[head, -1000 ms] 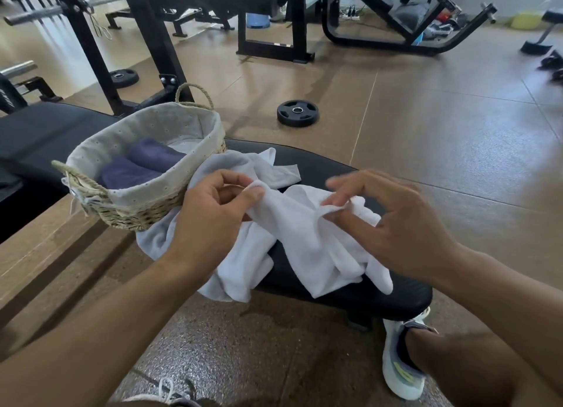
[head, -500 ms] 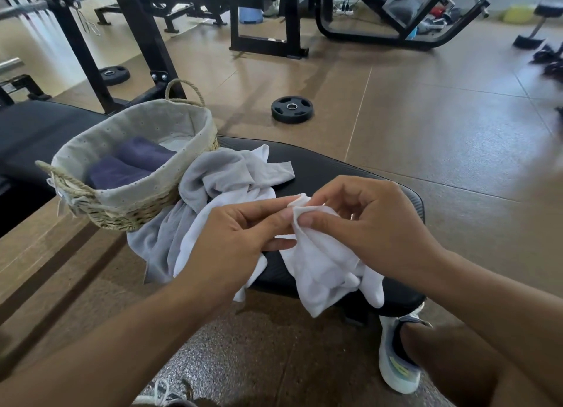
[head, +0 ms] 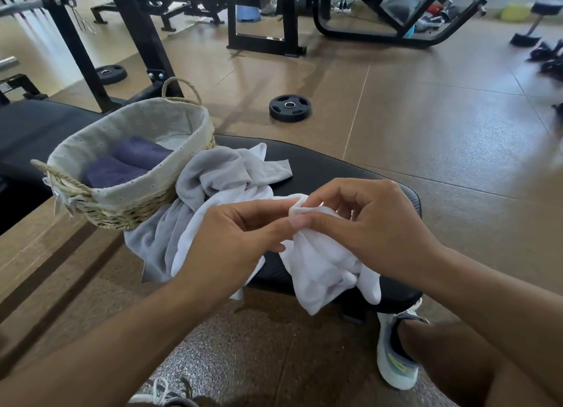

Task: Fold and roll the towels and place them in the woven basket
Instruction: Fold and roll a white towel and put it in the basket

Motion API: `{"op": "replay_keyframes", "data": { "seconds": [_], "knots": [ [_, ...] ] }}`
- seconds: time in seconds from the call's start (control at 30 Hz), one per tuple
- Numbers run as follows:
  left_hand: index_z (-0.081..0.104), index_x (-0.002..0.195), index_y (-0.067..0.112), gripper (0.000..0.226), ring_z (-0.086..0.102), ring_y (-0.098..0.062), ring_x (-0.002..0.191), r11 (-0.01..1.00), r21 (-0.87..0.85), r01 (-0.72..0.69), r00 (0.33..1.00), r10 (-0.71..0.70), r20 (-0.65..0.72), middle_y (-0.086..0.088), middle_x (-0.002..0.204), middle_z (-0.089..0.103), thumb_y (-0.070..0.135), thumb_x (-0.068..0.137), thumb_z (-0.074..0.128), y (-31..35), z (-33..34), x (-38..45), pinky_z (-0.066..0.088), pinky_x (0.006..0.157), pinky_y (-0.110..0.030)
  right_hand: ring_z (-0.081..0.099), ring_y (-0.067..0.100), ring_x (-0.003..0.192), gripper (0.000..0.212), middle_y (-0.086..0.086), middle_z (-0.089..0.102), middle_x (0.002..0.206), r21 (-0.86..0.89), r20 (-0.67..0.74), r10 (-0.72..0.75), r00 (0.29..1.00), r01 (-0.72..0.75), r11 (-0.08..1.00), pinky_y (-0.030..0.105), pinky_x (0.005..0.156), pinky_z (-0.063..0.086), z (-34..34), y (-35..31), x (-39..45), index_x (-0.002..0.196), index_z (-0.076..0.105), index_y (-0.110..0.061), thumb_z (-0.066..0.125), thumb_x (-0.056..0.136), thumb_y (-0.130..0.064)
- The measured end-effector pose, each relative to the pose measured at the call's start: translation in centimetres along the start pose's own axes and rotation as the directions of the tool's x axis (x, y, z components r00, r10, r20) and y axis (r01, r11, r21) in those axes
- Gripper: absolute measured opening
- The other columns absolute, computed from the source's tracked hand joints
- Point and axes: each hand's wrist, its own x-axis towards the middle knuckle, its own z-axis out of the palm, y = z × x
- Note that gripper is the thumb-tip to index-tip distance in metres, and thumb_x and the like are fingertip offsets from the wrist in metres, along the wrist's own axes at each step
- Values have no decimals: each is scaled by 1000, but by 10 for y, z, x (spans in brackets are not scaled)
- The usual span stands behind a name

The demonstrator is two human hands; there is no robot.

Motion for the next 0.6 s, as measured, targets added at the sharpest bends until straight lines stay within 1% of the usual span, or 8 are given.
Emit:
{"op": "replay_keyframes", "data": {
  "seconds": [0.07, 0.13, 0.2, 0.3, 0.37, 0.47, 0.6],
  "knots": [
    [81, 97, 21, 22, 74, -7, 92, 1000, 10, -3, 1000, 3, -13, 4, 97, 79, 23, 76, 75, 0, 0, 0, 55, 70, -17, 60, 14, 62, 16, -9, 71, 72, -10, 16, -4, 1000, 4, 1000, 17, 53, 41, -2, 0, 0, 87, 77, -42, 76, 79, -56],
    [81, 97, 19, 23, 74, -10, 93, 1000, 19, 1, 1000, 0, -25, 3, 96, 79, 23, 75, 76, -1, 0, 0, 58, 72, -19, 61, 16, 64, 13, -9, 73, 75, -33, 39, -14, 999, 15, 999, 20, 54, 43, -4, 0, 1, 89, 77, -43, 75, 81, -53],
    [81, 98, 19, 25, 74, -13, 94, 999, 34, 4, 999, -3, -39, 3, 95, 80, 25, 73, 78, -1, 0, 0, 59, 75, -22, 59, 16, 63, 9, -10, 73, 76, -56, 52, -25, 998, 28, 998, 20, 55, 42, -7, 0, 1, 90, 77, -43, 75, 83, -49],
    [82, 95, 20, 23, 74, -8, 92, 998, 55, -19, 999, 22, -49, 6, 93, 80, 24, 72, 78, -1, 0, 0, 55, 72, -16, 58, 15, 63, 6, -11, 73, 75, -80, 57, -30, 998, 35, 996, 20, 55, 42, -8, 0, 1, 89, 77, -43, 75, 85, -46],
    [81, 92, 20, 22, 74, -6, 91, 997, 70, -39, 998, 43, -50, 8, 91, 79, 24, 71, 79, 0, 1, -1, 53, 73, -13, 56, 12, 61, 5, -11, 71, 73, -98, 56, -31, 998, 37, 995, 19, 54, 41, -8, 0, 0, 88, 76, -43, 75, 85, -46],
    [81, 86, 25, 16, 73, -2, 86, 989, 124, -86, 995, 93, -47, 11, 85, 79, 25, 70, 79, 2, 3, -2, 51, 71, -9, 52, 9, 57, 6, -12, 67, 69, -105, 51, -36, 998, 41, 994, 16, 51, 37, -8, -1, -1, 86, 76, -42, 77, 83, -47],
    [81, 84, 23, 17, 73, -4, 82, 985, 138, -108, 992, 116, -49, 7, 83, 79, 27, 68, 80, 0, 2, -1, 51, 70, -9, 55, 8, 62, 12, -12, 65, 68, -130, 17, -53, 998, 55, 990, 13, 55, 38, -8, -1, -2, 84, 74, -39, 75, 81, -51]
  ]
}}
